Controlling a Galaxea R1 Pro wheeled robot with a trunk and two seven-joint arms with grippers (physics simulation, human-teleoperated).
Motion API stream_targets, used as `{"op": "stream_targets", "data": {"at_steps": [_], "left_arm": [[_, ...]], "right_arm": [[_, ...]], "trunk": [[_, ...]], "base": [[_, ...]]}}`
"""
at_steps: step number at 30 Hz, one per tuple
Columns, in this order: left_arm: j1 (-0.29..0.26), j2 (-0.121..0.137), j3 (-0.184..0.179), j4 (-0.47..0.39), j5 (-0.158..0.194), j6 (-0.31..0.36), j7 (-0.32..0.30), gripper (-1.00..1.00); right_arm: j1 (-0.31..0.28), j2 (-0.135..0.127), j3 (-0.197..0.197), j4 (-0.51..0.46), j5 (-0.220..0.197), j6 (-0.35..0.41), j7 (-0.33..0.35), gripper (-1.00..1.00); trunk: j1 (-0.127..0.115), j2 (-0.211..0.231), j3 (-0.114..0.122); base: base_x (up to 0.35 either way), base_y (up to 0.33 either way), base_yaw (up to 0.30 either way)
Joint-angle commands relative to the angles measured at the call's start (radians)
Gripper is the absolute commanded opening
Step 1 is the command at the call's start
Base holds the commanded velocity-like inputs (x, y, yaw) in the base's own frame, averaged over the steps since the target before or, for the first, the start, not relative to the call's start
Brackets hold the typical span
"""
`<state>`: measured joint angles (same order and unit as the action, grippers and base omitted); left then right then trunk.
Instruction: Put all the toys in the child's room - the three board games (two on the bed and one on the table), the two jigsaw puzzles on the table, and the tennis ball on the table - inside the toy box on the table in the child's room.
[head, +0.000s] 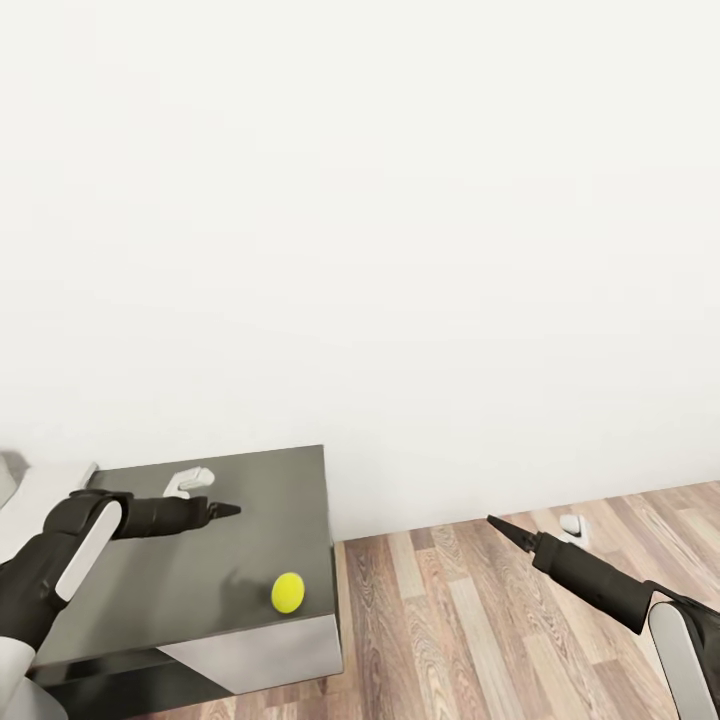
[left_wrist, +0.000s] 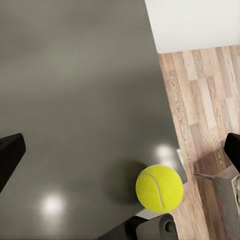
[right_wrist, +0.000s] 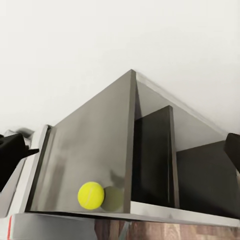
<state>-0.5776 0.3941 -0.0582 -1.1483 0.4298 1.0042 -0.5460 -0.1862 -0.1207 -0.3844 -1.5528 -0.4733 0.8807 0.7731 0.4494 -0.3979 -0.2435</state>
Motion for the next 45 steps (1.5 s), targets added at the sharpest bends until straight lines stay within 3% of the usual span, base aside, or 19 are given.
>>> {"op": "stream_targets", "data": {"at_steps": [1, 13, 45], "left_arm": [[0.001, 0.001, -0.001, -0.002, -0.003, 0.003, -0.005, 1.0], [0.012, 0.003, 0.005, -0.011, -0.003, 0.003, -0.005, 1.0], [0.018, 0.008, 0.016, -0.013, -0.001, 0.0, -0.01, 1.0]], "right_arm": [[-0.001, 0.0, -0.001, 0.0, 0.001, 0.005, 0.003, 1.0], [-0.001, 0.0, -0.001, 0.0, 0.002, 0.004, 0.004, 1.0], [-0.001, 0.0, -0.001, 0.0, 0.002, 0.004, 0.004, 1.0]], "trunk": [[0.001, -0.002, -0.002], [0.001, -0.002, -0.002], [0.001, -0.002, 0.005]], "base": [[0.0, -0.13, 0.0], [0.0, -0.121, 0.0], [-0.036, -0.004, -0.035]]}}
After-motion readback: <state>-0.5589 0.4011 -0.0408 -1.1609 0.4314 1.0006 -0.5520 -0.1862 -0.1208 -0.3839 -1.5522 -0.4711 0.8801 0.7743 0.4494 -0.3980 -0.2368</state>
